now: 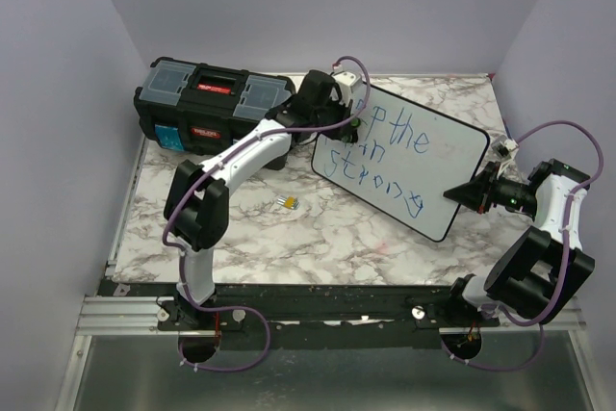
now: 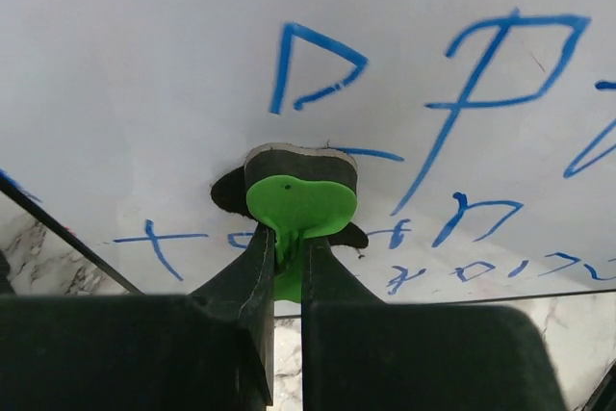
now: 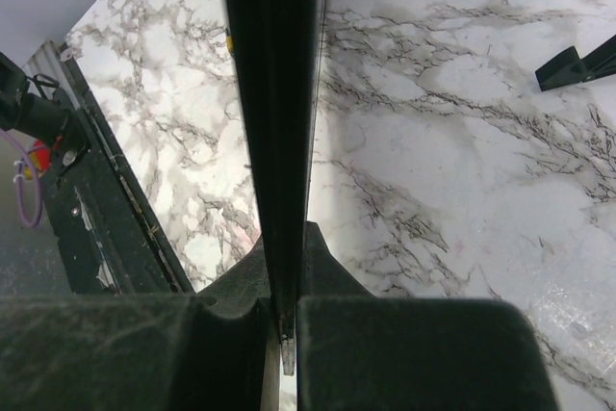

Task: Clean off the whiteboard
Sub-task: Erase the whiteboard at the center of the board.

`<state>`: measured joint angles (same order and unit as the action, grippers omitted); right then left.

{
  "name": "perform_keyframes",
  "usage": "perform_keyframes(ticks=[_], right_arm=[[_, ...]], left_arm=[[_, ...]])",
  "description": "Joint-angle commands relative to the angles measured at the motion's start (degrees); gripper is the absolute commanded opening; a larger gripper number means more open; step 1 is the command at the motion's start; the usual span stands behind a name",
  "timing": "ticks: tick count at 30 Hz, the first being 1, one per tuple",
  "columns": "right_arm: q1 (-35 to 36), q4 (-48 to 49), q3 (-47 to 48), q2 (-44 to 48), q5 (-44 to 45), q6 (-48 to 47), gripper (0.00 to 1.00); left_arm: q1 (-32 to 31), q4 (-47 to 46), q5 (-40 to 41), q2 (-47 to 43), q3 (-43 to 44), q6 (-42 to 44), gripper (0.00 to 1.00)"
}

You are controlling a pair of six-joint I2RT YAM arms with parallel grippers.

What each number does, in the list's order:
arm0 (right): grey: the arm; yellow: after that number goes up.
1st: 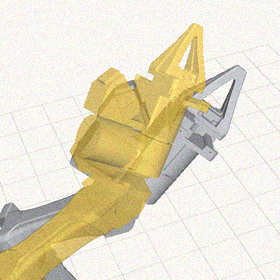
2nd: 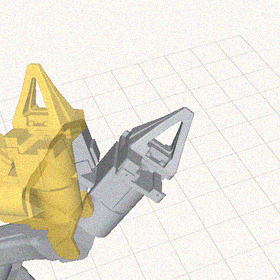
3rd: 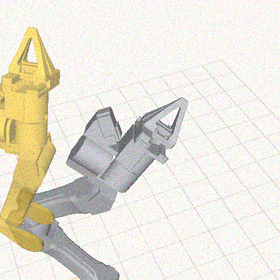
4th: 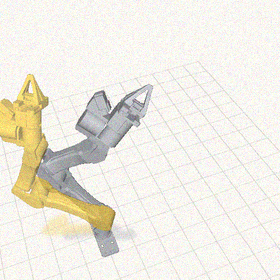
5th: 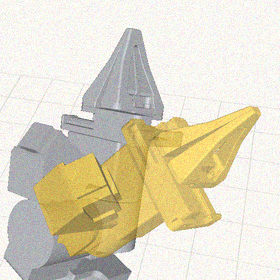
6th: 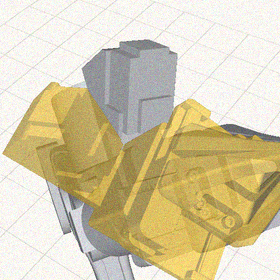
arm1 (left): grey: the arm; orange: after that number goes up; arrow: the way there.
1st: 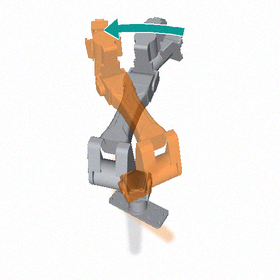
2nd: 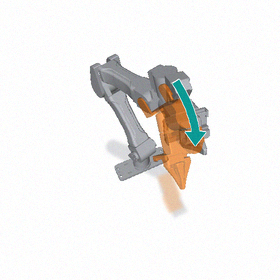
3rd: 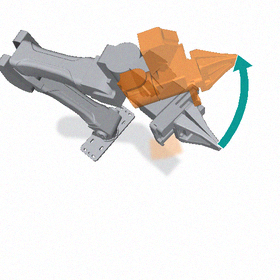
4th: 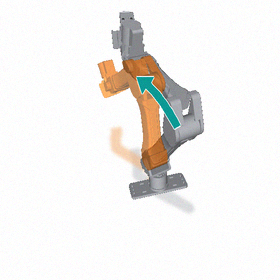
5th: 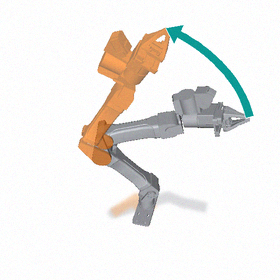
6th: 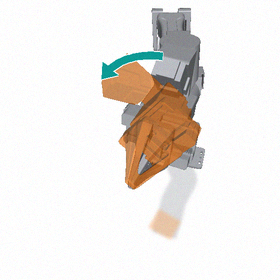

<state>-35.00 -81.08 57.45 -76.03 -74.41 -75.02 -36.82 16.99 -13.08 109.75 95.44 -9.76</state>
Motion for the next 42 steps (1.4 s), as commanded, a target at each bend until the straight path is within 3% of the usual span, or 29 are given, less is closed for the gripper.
perform_keyframes(ticks=[1, 11, 23, 34, 42], right_arm=[[0.7, -0.2, -0.1, 2.3, -2.1, -4.1, 0.01], [0.6, -0.2, -0.1, 2.2, -2.1, -4.2, 0.01], [0.7, -0.2, -0.2, 2.5, -2.0, -4.1, 0.01], [0.7, -0.2, -0.2, 2.7, -2.1, -4.0, 0.01], [0.7, -0.2, -0.2, 2.6, -2.1, -4.0, 0.01]], left_arm=[[2.5, 0.9, -1.4, 2.3, 5.7, -1.2, 0.0], [1.5, -0.7, -5.2, 2.9, 9.8, -5.2, 0.0], [-0.2, -3.8, -1.5, 1.1, -3.1, -4.1, 0.0], [0.8, 2.2, -0.5, 3.7, 12.7, -3.0, 0.0], [0.5, 2.5, -0.4, 3.4, 9.5, -1.4, 0.0]])
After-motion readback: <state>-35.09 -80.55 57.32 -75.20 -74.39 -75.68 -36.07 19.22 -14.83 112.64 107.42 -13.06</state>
